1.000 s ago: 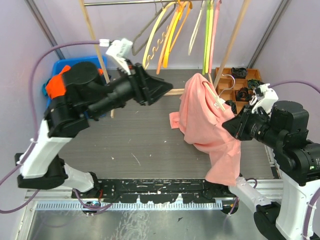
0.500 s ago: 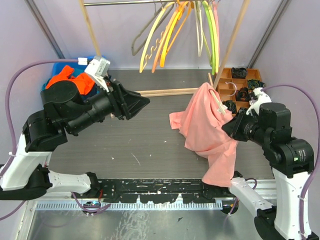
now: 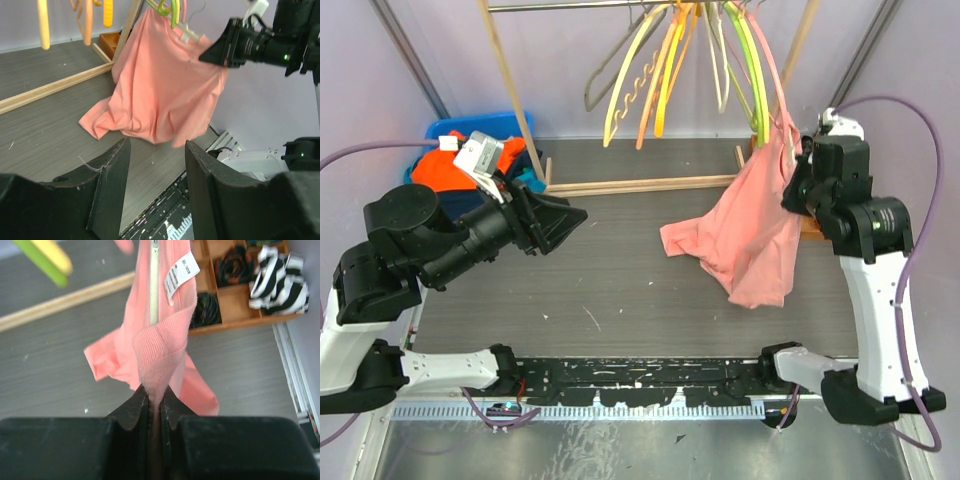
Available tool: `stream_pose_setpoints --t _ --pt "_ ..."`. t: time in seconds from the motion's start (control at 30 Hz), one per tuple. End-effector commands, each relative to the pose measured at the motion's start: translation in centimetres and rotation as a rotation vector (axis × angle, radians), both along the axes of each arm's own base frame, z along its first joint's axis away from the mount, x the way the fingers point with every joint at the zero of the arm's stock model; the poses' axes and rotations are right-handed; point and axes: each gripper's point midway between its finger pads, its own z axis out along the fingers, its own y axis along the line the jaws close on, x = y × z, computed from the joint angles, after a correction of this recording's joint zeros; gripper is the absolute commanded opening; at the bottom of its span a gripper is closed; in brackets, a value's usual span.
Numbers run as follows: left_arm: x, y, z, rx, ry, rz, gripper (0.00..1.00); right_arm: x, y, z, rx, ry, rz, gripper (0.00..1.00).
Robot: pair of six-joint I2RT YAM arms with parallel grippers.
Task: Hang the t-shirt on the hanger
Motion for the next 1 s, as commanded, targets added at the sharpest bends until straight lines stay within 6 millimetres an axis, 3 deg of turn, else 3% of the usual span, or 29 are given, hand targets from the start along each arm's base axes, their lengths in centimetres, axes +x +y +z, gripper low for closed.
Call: stream_pose_setpoints --t 0.0,0.1,0.23,0.57,0.73,0.97 --pt "0.0 1.1 -1.0 0.035 -0.004 0.022 0.55 3.3 -0.7 8.9 -0.016 -0.3 -0.037 0.01" --pt "-0.1 1.3 -1.3 0.041 -0.003 0.022 0.55 4.1 0.3 10.5 -0.002 -0.335 0.016 0.01" --pt "-0.1 1.7 -1.6 0.044 -0.001 0.028 0.55 4.6 3.2 12.0 0.041 -0.368 0.181 0.01" --pt "-0.3 1.8 -2.1 0.041 0.012 0.03 0.55 3.6 6.2 13.1 0.117 -0.4 0.343 0.01" --pt "-0.3 2.2 -2.2 0.041 0.017 0.038 0.55 4.4 5.3 13.9 0.089 -0.411 0.29 0.01" --pt "-0.3 2.5 -2.3 0.045 0.025 0.046 0.55 6.3 4.1 16.8 0.022 -0.478 0.236 0.01"
